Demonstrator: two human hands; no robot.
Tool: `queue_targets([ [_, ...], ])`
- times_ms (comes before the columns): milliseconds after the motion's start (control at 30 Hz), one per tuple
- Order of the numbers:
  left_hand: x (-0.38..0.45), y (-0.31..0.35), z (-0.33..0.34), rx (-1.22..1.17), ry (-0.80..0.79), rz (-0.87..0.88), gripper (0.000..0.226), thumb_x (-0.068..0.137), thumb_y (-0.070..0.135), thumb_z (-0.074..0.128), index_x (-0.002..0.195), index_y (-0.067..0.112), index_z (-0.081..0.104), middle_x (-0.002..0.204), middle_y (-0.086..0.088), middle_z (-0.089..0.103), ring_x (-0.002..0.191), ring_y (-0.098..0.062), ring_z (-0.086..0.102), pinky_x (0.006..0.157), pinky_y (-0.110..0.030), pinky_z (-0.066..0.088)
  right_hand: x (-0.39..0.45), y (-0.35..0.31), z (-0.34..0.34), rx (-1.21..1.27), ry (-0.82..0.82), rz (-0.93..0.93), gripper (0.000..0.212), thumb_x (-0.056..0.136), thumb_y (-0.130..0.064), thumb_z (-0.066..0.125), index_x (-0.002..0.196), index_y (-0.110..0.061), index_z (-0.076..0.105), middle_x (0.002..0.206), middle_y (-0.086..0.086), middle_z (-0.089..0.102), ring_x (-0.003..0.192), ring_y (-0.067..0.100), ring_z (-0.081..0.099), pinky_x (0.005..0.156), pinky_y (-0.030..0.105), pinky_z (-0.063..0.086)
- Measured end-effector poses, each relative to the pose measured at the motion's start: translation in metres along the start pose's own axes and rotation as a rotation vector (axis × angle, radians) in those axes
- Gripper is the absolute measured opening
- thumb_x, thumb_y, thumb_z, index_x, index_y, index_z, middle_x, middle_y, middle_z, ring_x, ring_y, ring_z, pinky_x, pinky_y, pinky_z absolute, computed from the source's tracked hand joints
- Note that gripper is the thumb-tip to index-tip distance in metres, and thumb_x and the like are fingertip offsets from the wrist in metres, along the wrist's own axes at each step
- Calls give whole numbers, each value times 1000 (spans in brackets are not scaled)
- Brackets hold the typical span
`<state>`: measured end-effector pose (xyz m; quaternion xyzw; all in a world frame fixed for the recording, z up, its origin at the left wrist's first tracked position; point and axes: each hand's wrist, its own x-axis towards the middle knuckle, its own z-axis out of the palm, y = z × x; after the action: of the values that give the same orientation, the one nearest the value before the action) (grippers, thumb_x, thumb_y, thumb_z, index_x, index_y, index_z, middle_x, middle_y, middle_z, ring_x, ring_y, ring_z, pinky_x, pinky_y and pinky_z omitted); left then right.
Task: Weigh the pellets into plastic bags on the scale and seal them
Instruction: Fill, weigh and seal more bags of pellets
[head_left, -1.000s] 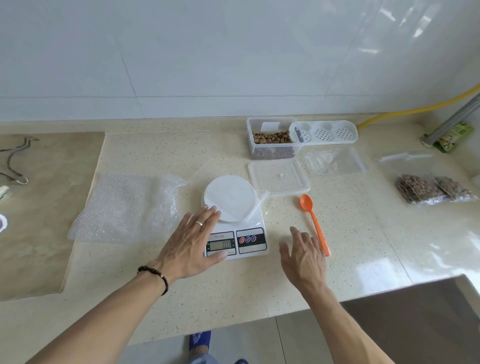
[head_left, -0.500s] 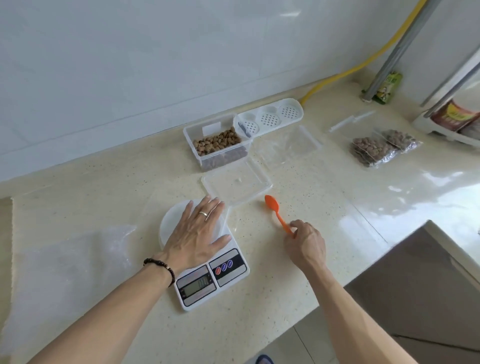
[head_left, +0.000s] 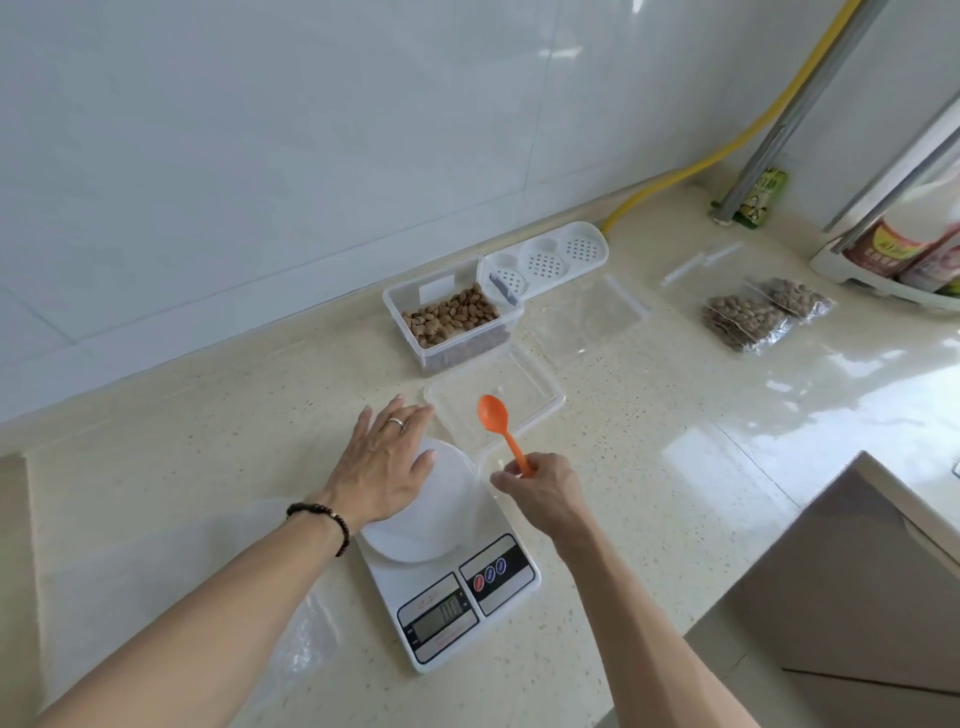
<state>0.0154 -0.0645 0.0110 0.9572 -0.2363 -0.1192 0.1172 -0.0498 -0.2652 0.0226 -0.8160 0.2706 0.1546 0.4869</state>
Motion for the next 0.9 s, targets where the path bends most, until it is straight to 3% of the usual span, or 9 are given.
queue_targets([
  [133, 6, -3, -5, -23, -52, 13, 50, 101, 38, 35, 146, 17, 30, 152, -2, 33, 149, -19, 6, 120, -47, 2, 1, -9, -2, 32, -12, 17, 11, 82, -19, 72, 85, -10, 68, 67, -1, 57, 58, 12, 50, 58, 27, 45],
  [333, 11, -3, -12, -2, -120, 40, 46, 97, 42, 45, 138, 22, 42, 143, 1, 43, 143, -15, 22, 120, -44, 2, 0, -12, -2, -84, -36, 16, 35, 78, -37, 79, 99, -12, 65, 83, 0, 64, 67, 11, 58, 58, 21, 45],
  [567, 4, 2, -13, -44, -71, 32, 44, 97, 39, 45, 137, 21, 45, 141, 0, 44, 142, -15, 24, 120, -43, 2, 3, -20, 3, -44, -74, -53, 6, 82, -13, 70, 83, -7, 68, 68, 5, 60, 61, 13, 52, 62, 28, 46],
  [633, 6, 4, -18, -66, -47, 35, 33, 98, 35, 44, 126, 20, 53, 134, 2, 49, 138, -13, 29, 120, -46, 3, -1, -28, -9, 57, -73, -122, 4, 82, -9, 66, 84, -6, 66, 71, 11, 69, 60, 15, 51, 59, 30, 44],
  [700, 9, 8, -26, -152, -8, 26, 18, 98, 28, 42, 102, 22, 58, 115, 5, 57, 120, -13, 45, 118, -47, 12, -1, -37, -23, 96, -67, -191, 3, 85, -9, 63, 87, -7, 65, 72, 5, 74, 61, 16, 49, 58, 31, 42],
  [800, 13, 16, -47, -461, 7, -35, 19, 97, 20, 44, 83, 23, 57, 89, 8, 64, 87, -11, 57, 93, -35, 44, 3, -50, -46, 62, -112, -260, 8, 81, -10, 66, 89, -11, 67, 68, -1, 72, 61, 17, 46, 57, 30, 39],
  [900, 16, 26, -68, -614, 15, -103, 22, 97, 19, 45, 81, 23, 59, 78, 2, 67, 72, -7, 59, 66, -22, 44, 7, -62, -68, 2, -211, -273, 17, 72, -11, 73, 88, -16, 72, 63, 1, 59, 61, 15, 46, 54, 27, 37],
])
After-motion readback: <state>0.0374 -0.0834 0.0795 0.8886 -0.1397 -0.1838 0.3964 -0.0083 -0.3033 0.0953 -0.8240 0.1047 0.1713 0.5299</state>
